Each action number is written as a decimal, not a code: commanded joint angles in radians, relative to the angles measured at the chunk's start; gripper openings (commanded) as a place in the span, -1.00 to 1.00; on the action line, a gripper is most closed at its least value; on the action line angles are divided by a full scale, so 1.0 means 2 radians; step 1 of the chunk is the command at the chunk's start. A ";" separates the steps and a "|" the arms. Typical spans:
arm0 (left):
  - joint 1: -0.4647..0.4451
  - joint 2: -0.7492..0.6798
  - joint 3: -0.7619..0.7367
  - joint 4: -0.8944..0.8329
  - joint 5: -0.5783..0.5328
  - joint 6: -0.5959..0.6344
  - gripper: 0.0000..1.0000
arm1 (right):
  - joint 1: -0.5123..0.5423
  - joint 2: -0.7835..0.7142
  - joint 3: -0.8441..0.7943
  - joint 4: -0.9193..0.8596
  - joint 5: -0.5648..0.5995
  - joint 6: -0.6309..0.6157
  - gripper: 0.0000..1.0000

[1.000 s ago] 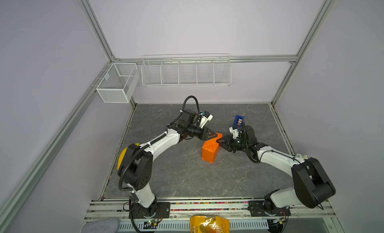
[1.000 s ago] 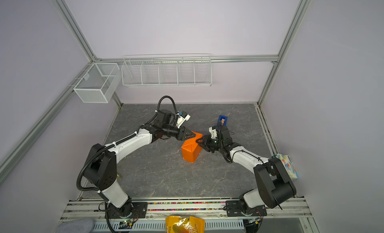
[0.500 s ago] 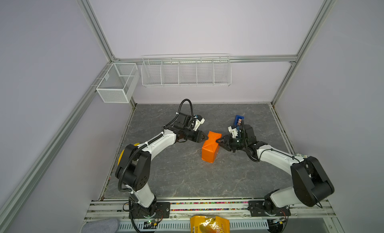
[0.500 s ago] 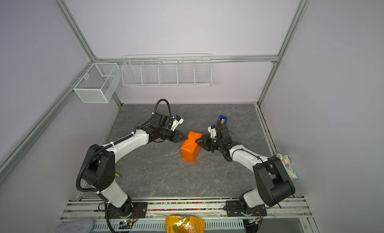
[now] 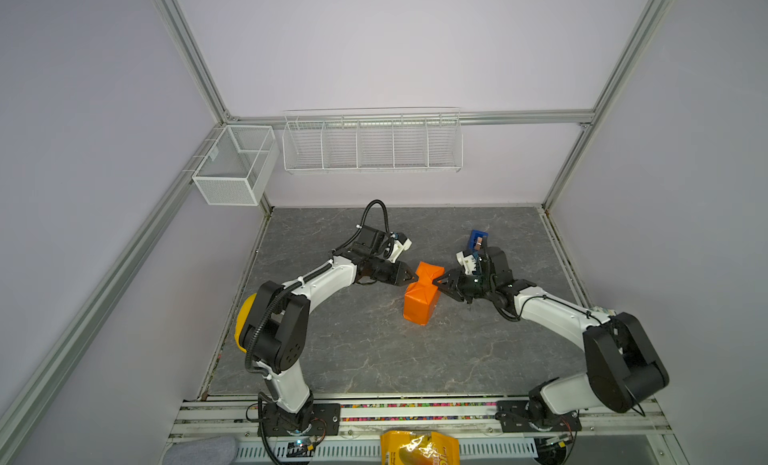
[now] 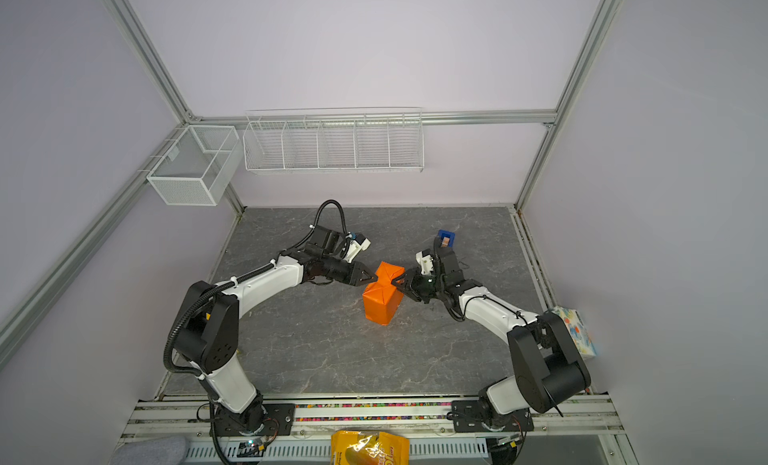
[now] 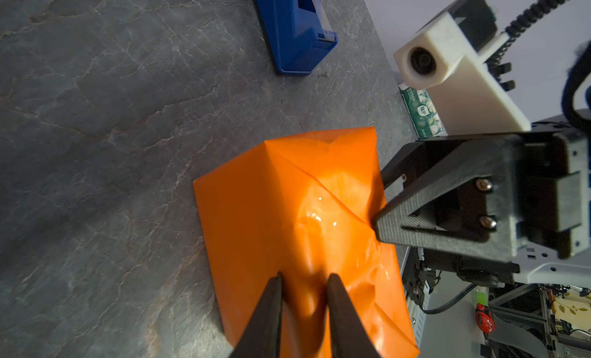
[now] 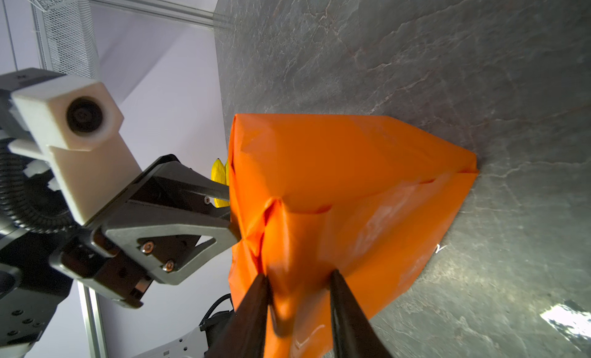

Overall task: Wrap the gift box in paper
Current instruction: 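Press the folded paper top down with both grippers over the box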

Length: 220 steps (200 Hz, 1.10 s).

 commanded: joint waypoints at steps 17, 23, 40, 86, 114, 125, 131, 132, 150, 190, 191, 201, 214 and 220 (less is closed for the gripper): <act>-0.015 0.018 -0.012 -0.053 -0.057 -0.012 -0.57 | 0.007 -0.033 0.009 -0.091 0.029 -0.022 -0.02; -0.016 0.018 -0.014 -0.053 -0.059 -0.017 -0.57 | 0.007 -0.033 0.013 -0.091 0.029 -0.021 0.04; -0.017 0.023 -0.016 -0.051 -0.060 -0.033 -0.59 | 0.005 -0.027 0.026 -0.086 0.028 -0.016 0.16; -0.024 0.022 -0.023 -0.052 -0.077 -0.039 -0.60 | -0.008 -0.017 0.036 -0.050 0.028 0.016 0.24; -0.024 0.021 -0.022 -0.054 -0.078 -0.040 -0.61 | -0.017 -0.003 0.040 -0.050 0.033 0.026 0.24; -0.024 0.020 -0.023 -0.056 -0.080 -0.040 -0.61 | -0.022 0.005 0.040 -0.048 0.035 0.029 0.23; -0.024 0.020 -0.022 -0.056 -0.080 -0.040 -0.61 | -0.023 0.009 0.040 -0.046 0.035 0.030 0.22; -0.024 0.020 -0.022 -0.056 -0.080 -0.040 -0.62 | -0.023 0.010 0.040 -0.046 0.035 0.029 0.21; -0.024 0.021 -0.022 -0.059 -0.080 -0.039 -0.62 | -0.026 0.025 0.043 -0.044 0.034 0.028 0.17; -0.027 0.014 -0.023 -0.063 -0.086 -0.042 -0.63 | -0.026 0.045 0.042 -0.047 0.030 0.013 -0.09; -0.027 0.013 -0.023 -0.063 -0.087 -0.043 -0.63 | -0.026 0.046 0.041 -0.047 0.030 0.013 -0.09; -0.029 0.009 -0.023 -0.065 -0.091 -0.044 -0.63 | -0.026 0.049 0.043 -0.047 0.029 0.009 -0.16; -0.030 0.004 -0.024 -0.068 -0.101 -0.051 -0.63 | -0.028 0.052 0.043 -0.050 0.021 0.004 -0.21; -0.031 0.004 -0.023 -0.072 -0.106 -0.056 -0.63 | -0.028 0.049 0.043 -0.057 0.021 0.000 -0.21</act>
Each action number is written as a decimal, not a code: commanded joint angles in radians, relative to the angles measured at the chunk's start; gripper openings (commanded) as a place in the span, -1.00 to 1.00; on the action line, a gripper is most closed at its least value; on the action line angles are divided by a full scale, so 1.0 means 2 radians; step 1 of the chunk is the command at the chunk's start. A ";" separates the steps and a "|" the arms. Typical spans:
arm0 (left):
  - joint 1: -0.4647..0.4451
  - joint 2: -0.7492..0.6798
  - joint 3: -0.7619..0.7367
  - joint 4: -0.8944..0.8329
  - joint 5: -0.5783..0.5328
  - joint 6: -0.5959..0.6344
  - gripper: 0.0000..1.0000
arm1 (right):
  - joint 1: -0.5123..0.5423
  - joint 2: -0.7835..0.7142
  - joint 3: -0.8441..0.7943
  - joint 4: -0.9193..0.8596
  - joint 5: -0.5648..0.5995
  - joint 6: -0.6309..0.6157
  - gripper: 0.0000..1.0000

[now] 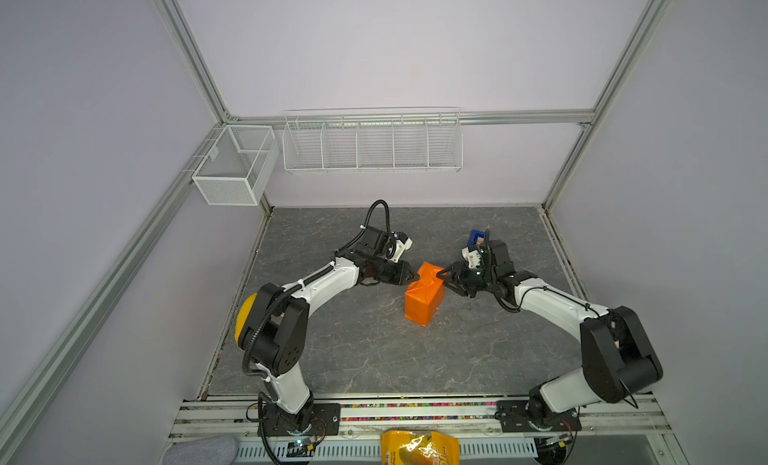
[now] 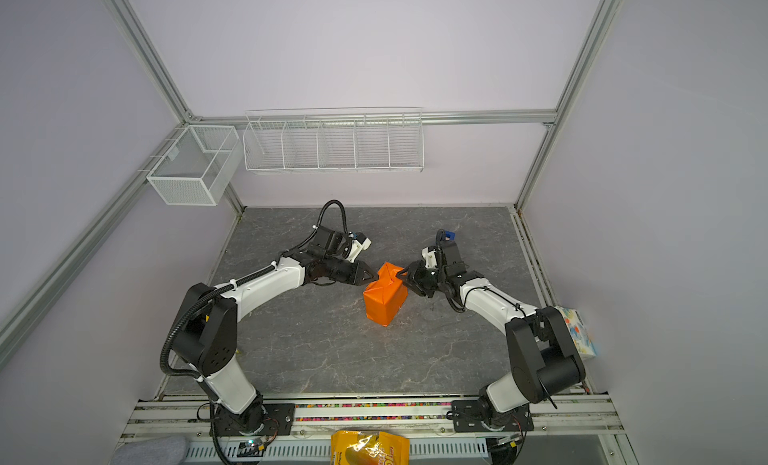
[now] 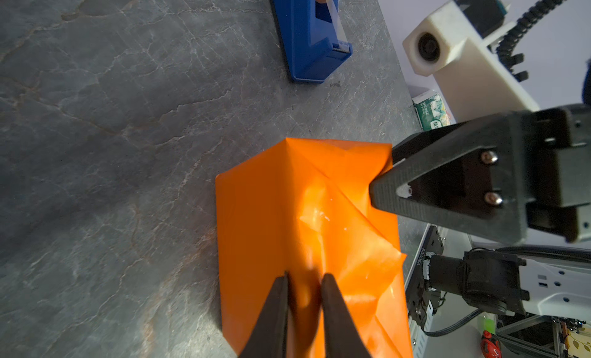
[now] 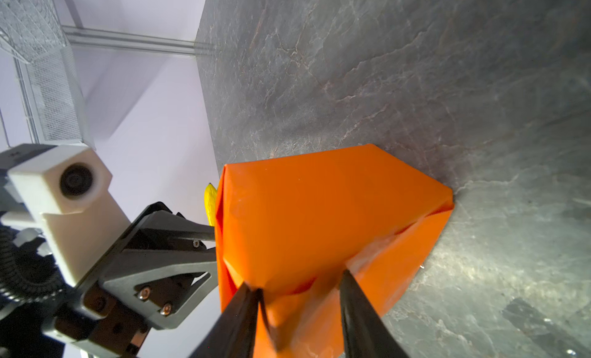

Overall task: Wrap the gift box in paper
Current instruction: 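Press the folded paper top down with both grippers over the box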

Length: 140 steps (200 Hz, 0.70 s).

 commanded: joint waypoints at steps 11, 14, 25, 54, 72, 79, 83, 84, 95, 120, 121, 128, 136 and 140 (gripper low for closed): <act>-0.014 0.015 -0.022 -0.077 -0.058 -0.017 -0.63 | -0.002 0.007 0.015 -0.040 0.015 -0.021 -0.21; -0.014 0.015 -0.022 -0.078 -0.059 -0.018 -0.63 | -0.001 0.003 0.016 -0.044 0.018 -0.023 -0.21; -0.015 0.015 -0.023 -0.079 -0.063 -0.019 -0.64 | -0.001 -0.014 0.015 -0.056 0.027 -0.027 -0.16; -0.017 0.017 -0.026 -0.077 -0.064 -0.024 -0.64 | -0.001 -0.043 0.008 -0.045 0.026 -0.015 0.26; -0.018 0.019 -0.025 -0.078 -0.066 -0.025 -0.65 | -0.001 -0.038 0.008 -0.020 0.013 -0.001 0.34; -0.019 0.020 -0.024 -0.079 -0.065 -0.025 -0.65 | -0.001 -0.033 0.010 -0.011 0.007 0.003 0.34; -0.019 0.020 -0.023 -0.080 -0.066 -0.025 -0.65 | -0.001 -0.030 0.011 -0.005 0.004 0.006 0.35; -0.020 0.020 -0.024 -0.080 -0.066 -0.025 -0.65 | -0.001 -0.028 0.011 -0.003 0.003 0.007 0.35; -0.019 0.021 -0.023 -0.084 -0.069 -0.025 -0.65 | -0.001 -0.017 0.015 0.009 -0.004 0.013 0.37; -0.020 0.022 -0.022 -0.089 -0.074 -0.024 -0.65 | -0.001 0.008 0.027 0.007 -0.007 0.011 0.35; -0.020 0.022 -0.022 -0.089 -0.074 -0.024 -0.65 | -0.001 0.008 0.027 0.006 -0.006 0.011 0.35; -0.020 0.022 -0.022 -0.089 -0.075 -0.025 -0.66 | -0.002 0.011 0.027 -0.002 0.000 0.008 0.32; -0.020 0.022 -0.023 -0.089 -0.076 -0.026 -0.66 | -0.003 0.012 0.025 -0.014 0.009 0.000 0.28; -0.020 0.022 -0.023 -0.089 -0.076 -0.026 -0.66 | -0.003 0.013 0.023 -0.020 0.014 -0.003 0.25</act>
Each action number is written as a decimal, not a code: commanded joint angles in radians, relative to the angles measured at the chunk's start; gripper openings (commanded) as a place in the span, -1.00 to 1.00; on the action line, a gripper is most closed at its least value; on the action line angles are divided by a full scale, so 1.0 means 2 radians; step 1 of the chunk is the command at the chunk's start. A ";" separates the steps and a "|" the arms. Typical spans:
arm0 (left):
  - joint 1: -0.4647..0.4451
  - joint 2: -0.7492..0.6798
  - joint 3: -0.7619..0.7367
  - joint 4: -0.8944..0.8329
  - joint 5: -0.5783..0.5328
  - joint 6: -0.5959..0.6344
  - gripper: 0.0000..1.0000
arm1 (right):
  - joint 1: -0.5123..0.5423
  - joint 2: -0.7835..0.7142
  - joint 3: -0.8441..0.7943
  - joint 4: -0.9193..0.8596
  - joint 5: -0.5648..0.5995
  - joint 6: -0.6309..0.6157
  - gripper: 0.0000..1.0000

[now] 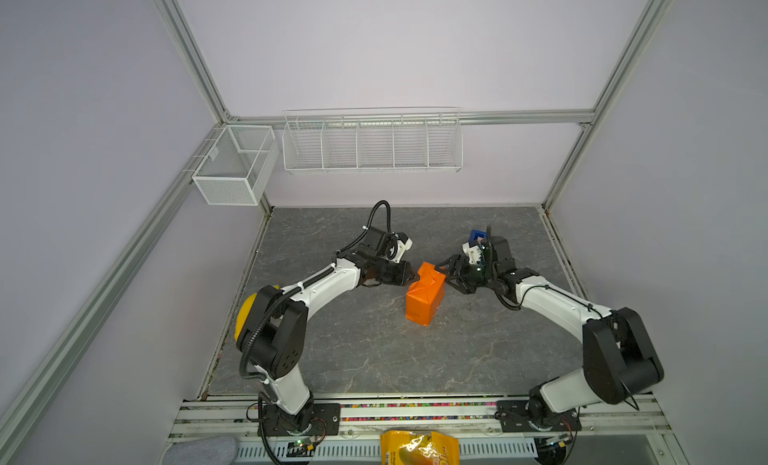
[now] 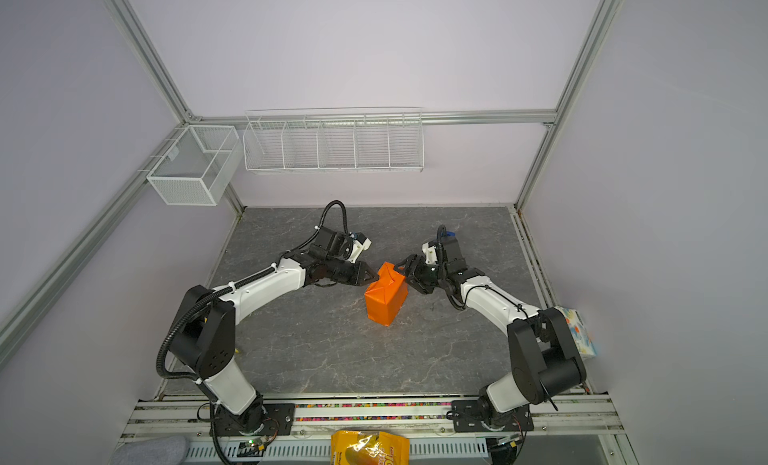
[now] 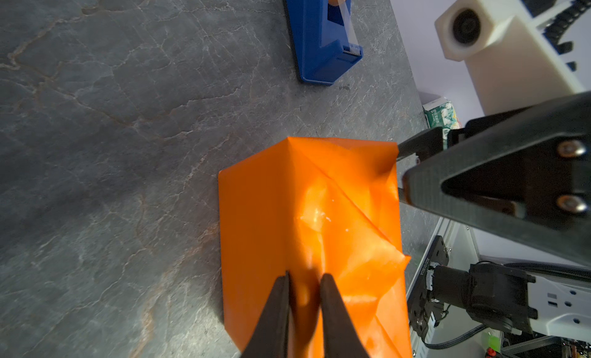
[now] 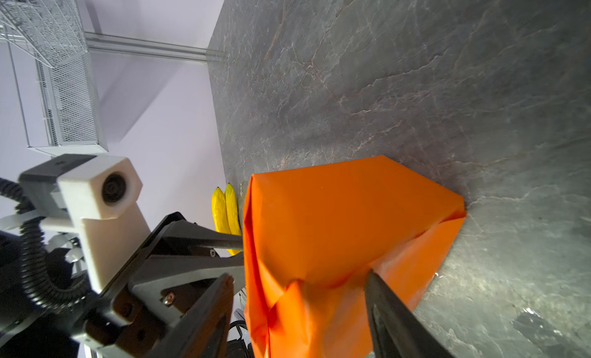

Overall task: Wrap the gift box in paper
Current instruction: 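Press the folded paper top down with both grippers over the box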

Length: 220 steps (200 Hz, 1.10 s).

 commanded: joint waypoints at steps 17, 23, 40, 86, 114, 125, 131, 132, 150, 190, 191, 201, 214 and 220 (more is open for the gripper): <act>-0.011 0.028 -0.024 -0.082 -0.051 -0.005 -0.67 | -0.007 0.010 -0.006 -0.019 0.018 -0.007 0.06; -0.010 0.027 -0.025 -0.082 -0.051 -0.006 -0.67 | -0.007 0.010 -0.008 -0.020 0.019 -0.007 -0.01; -0.010 0.028 -0.024 -0.083 -0.052 -0.006 -0.68 | -0.008 0.005 -0.010 -0.021 0.017 -0.007 -0.11; -0.012 0.033 -0.022 -0.086 -0.056 -0.014 -0.67 | 0.002 -0.049 0.004 -0.068 0.024 -0.025 0.34; -0.013 0.035 -0.022 -0.088 -0.056 -0.014 -0.67 | 0.026 -0.059 0.000 -0.085 0.022 -0.028 0.51; -0.013 0.034 -0.022 -0.088 -0.056 -0.014 -0.67 | 0.035 -0.057 -0.003 -0.081 0.023 -0.026 0.53; -0.013 0.034 -0.022 -0.088 -0.057 -0.015 -0.67 | 0.039 -0.053 -0.002 -0.079 0.021 -0.026 0.53; -0.014 0.034 -0.022 -0.088 -0.056 -0.015 -0.67 | 0.040 -0.052 -0.001 -0.078 0.021 -0.026 0.53; -0.014 0.032 -0.022 -0.089 -0.057 -0.015 -0.67 | 0.049 -0.038 0.007 -0.079 0.018 -0.034 0.49; -0.016 0.027 -0.019 -0.091 -0.050 -0.014 -0.61 | 0.052 -0.018 0.014 -0.088 0.025 -0.055 0.22; -0.016 0.027 -0.019 -0.091 -0.050 -0.014 -0.60 | 0.052 -0.017 0.014 -0.088 0.025 -0.055 0.22; -0.016 0.023 -0.019 -0.090 -0.048 -0.014 -0.57 | 0.052 -0.010 0.014 -0.090 0.025 -0.061 0.11; -0.016 0.016 -0.019 -0.090 -0.046 -0.015 -0.55 | 0.051 -0.003 0.015 -0.089 0.023 -0.066 0.00; -0.016 0.012 -0.017 -0.092 -0.047 -0.016 -0.54 | 0.051 0.001 0.016 -0.090 0.022 -0.070 -0.06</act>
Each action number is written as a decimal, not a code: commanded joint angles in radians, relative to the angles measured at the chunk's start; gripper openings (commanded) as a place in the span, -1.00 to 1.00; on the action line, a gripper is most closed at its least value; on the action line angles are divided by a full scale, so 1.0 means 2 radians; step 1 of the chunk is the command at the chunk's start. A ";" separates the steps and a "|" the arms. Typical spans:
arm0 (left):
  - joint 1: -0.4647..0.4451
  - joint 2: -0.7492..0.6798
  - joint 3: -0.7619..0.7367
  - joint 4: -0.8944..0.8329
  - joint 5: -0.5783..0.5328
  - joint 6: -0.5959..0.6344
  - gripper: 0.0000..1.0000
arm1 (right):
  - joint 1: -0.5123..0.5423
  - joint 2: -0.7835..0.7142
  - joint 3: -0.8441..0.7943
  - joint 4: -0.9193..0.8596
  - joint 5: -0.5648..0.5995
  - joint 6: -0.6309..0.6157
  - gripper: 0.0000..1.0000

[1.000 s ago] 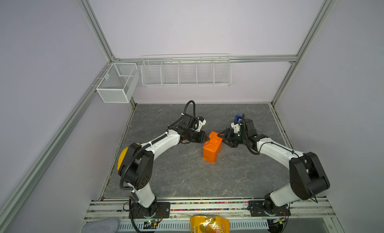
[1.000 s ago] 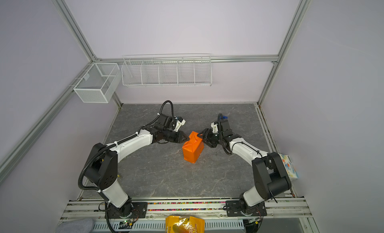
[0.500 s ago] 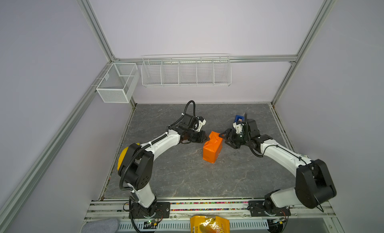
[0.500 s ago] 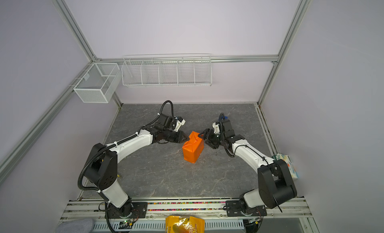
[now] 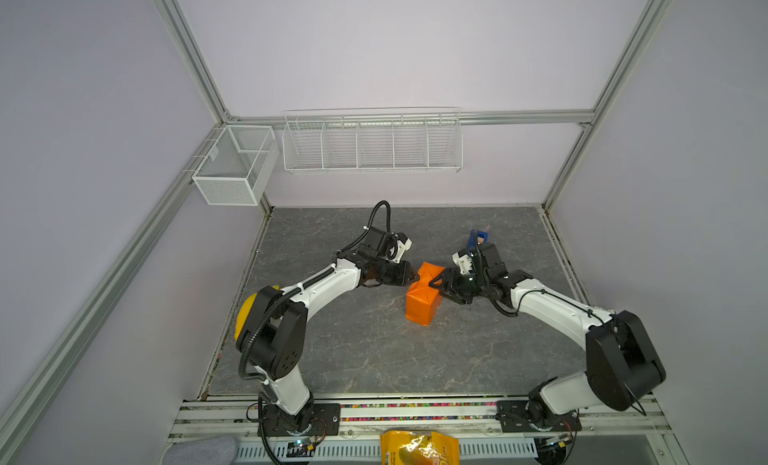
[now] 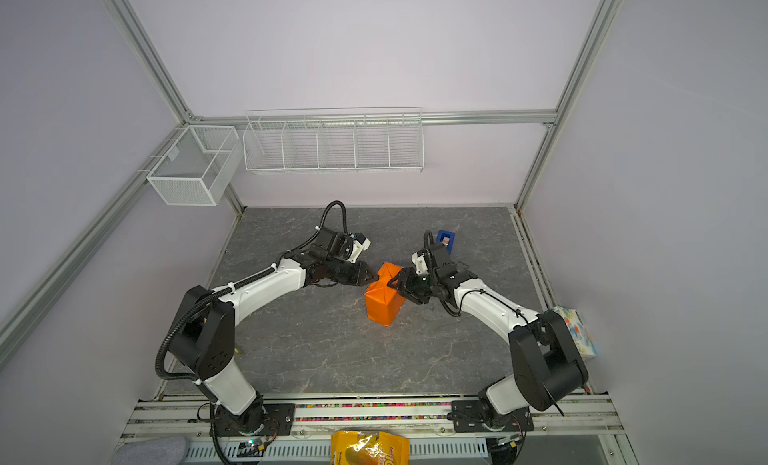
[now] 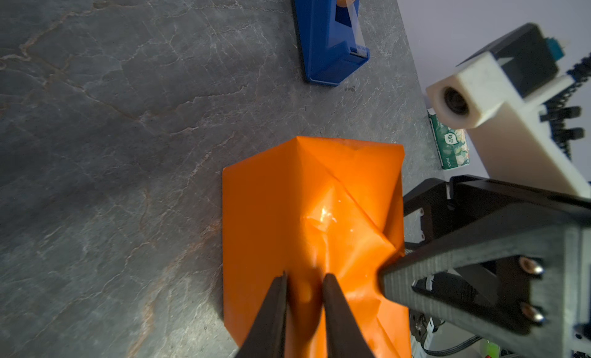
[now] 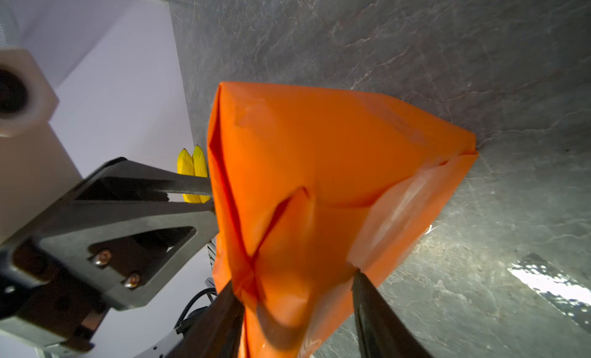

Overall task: Wrap the gift box in paper
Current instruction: 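Press the folded paper top down with both grippers over the box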

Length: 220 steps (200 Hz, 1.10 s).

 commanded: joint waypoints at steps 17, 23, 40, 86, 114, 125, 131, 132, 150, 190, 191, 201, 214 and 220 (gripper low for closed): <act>-0.013 0.003 -0.014 -0.091 -0.037 -0.002 -0.50 | 0.000 0.023 0.017 -0.013 0.000 -0.026 -0.20; -0.013 -0.002 -0.013 -0.093 -0.041 -0.003 -0.48 | -0.001 0.026 0.021 -0.017 0.001 -0.030 -0.25; -0.012 -0.014 -0.006 -0.100 -0.056 -0.005 -0.42 | -0.002 0.035 0.029 -0.024 -0.002 -0.045 -0.33; -0.006 -0.014 0.029 -0.117 -0.088 -0.009 -0.31 | -0.006 0.062 0.055 -0.039 -0.021 -0.072 -0.44; -0.002 -0.006 0.038 -0.107 -0.085 -0.017 -0.30 | -0.006 0.065 0.055 -0.041 -0.025 -0.074 -0.46; -0.001 0.000 0.038 -0.103 -0.083 -0.020 -0.30 | -0.006 0.065 0.054 -0.042 -0.026 -0.075 -0.47; -0.001 0.004 0.038 -0.100 -0.082 -0.022 -0.30 | -0.006 0.063 0.054 -0.042 -0.026 -0.075 -0.47; -0.001 0.005 0.039 -0.100 -0.081 -0.022 -0.30 | -0.006 0.063 0.054 -0.042 -0.026 -0.075 -0.47; -0.001 0.019 0.041 -0.099 -0.070 -0.022 -0.30 | -0.006 0.058 0.053 -0.047 -0.025 -0.076 -0.47; -0.001 0.038 0.031 -0.110 -0.069 -0.015 -0.31 | -0.008 0.041 0.058 -0.053 -0.020 -0.074 -0.35; -0.001 0.038 0.031 -0.110 -0.068 -0.015 -0.31 | -0.008 0.040 0.058 -0.053 -0.020 -0.074 -0.34; -0.001 0.038 0.026 -0.112 -0.070 -0.014 -0.32 | -0.009 0.034 0.061 -0.052 -0.019 -0.071 -0.25; -0.001 0.038 0.020 -0.112 -0.070 -0.014 -0.32 | -0.010 0.029 0.065 -0.048 -0.019 -0.067 -0.09; -0.001 0.038 0.017 -0.112 -0.070 -0.014 -0.33 | -0.010 0.028 0.067 -0.042 -0.021 -0.064 -0.03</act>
